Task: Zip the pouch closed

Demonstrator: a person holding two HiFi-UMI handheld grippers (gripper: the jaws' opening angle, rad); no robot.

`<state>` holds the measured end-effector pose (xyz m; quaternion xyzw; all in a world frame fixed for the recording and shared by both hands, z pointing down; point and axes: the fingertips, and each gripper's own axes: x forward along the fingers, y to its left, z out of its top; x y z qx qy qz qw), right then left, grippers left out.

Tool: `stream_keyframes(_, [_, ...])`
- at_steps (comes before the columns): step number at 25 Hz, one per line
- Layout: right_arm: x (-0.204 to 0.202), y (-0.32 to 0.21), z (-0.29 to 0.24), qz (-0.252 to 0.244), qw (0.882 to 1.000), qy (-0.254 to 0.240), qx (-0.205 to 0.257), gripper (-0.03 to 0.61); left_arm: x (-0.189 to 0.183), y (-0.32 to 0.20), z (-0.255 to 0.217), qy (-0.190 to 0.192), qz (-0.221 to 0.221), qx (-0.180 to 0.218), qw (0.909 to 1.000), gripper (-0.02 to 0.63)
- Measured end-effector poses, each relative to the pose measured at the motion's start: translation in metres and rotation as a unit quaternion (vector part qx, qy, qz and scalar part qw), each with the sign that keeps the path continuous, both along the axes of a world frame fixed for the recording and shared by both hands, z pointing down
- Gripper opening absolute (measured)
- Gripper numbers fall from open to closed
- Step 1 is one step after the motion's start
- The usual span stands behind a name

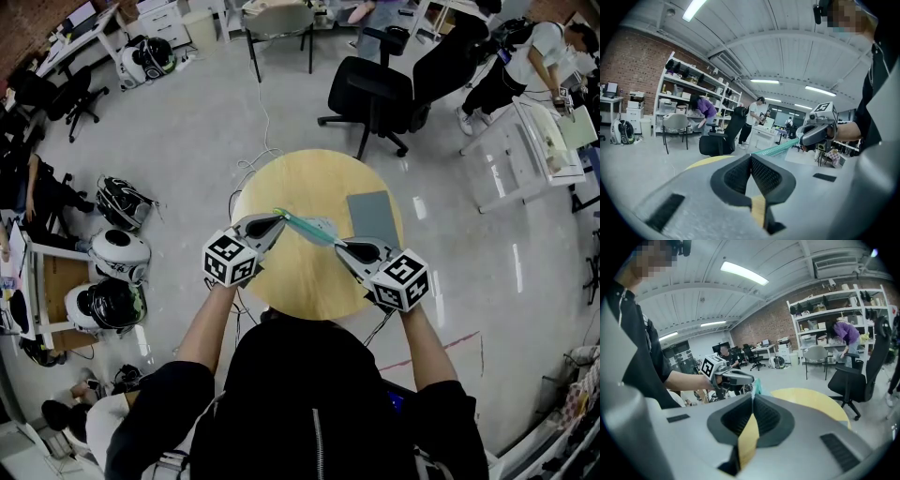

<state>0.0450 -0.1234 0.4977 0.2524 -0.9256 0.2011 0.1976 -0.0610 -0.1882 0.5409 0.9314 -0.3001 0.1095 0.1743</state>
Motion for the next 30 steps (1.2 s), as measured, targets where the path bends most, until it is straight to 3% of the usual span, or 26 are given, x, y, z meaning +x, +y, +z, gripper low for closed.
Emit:
stream_keyframes(16, [0.005,0.006,0.006,-0.005,1.0,-0.004,-0.013,0.015,-0.025,0.003,0.024,-0.014,-0.029,-0.019,0.9993,0.006])
stream_keyframes(23, [-0.001,-0.003,0.001,0.006,1.0,-0.019,-0.01,0.015,-0.036,0.0,0.021,0.002,-0.058,0.008,0.9983,0.041])
stream_keyframes(30, [0.004,-0.011,0.011,0.027,1.0,0.0,0.0,0.016,-0.045,0.002,0.012,0.015,-0.068,0.018,0.9974,0.067])
